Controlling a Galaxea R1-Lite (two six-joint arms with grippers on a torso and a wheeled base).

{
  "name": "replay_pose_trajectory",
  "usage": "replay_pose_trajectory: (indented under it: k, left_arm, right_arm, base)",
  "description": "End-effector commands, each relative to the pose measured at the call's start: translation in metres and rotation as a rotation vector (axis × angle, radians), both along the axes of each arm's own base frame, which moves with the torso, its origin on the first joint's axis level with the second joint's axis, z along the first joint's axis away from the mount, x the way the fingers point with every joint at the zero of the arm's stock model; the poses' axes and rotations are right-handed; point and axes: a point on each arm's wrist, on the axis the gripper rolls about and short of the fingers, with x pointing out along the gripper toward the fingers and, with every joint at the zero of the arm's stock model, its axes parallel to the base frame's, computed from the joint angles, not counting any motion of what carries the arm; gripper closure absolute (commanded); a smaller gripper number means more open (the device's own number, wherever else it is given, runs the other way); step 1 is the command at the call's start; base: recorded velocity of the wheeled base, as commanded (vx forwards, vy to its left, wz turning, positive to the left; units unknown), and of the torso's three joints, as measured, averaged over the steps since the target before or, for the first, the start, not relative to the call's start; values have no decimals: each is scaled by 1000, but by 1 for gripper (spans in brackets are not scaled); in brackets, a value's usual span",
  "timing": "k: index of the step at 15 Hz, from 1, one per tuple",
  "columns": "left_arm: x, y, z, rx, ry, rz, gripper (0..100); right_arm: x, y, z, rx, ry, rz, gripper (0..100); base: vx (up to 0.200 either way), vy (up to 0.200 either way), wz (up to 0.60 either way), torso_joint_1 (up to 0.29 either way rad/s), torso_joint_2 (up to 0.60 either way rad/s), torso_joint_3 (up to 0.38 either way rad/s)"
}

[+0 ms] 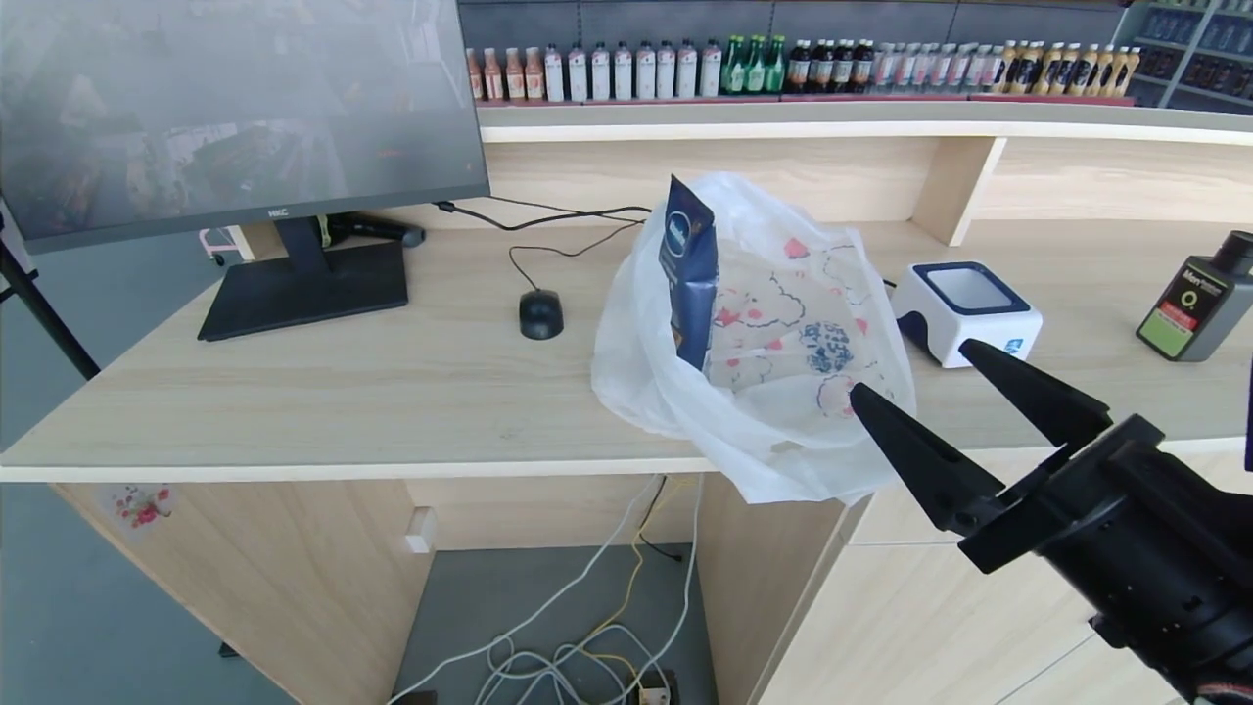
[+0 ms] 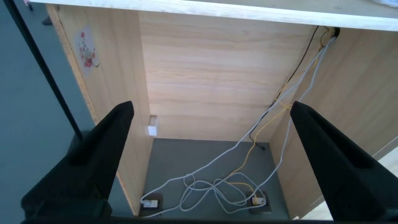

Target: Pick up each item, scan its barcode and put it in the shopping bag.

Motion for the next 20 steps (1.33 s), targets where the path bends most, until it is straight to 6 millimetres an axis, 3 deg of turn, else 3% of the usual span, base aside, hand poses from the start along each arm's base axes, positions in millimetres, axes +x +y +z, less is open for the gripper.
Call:
replay_pose_trajectory:
  k: [1, 4, 13, 20]
  left_arm:
    - [0, 0, 0, -4, -1, 0, 0]
    - [0, 0, 0, -4, -1, 0, 0]
    - [0, 0, 0, -9, -1, 2, 0]
    - [0, 0, 0, -16, -1, 2, 0]
  right_arm:
    - [8, 7, 4, 13, -8, -20, 0]
    - [21, 17, 10, 37, -20, -44, 0]
    - [45, 22, -2, 19, 27, -91, 0]
    - [45, 22, -7, 5, 44, -89, 0]
  base:
    - [0, -200, 0, -2, 2, -2]
    - [0, -200, 0, 11, 7, 6]
    - [0, -200, 0, -1, 4, 2]
    - [0, -200, 0, 6, 3, 2]
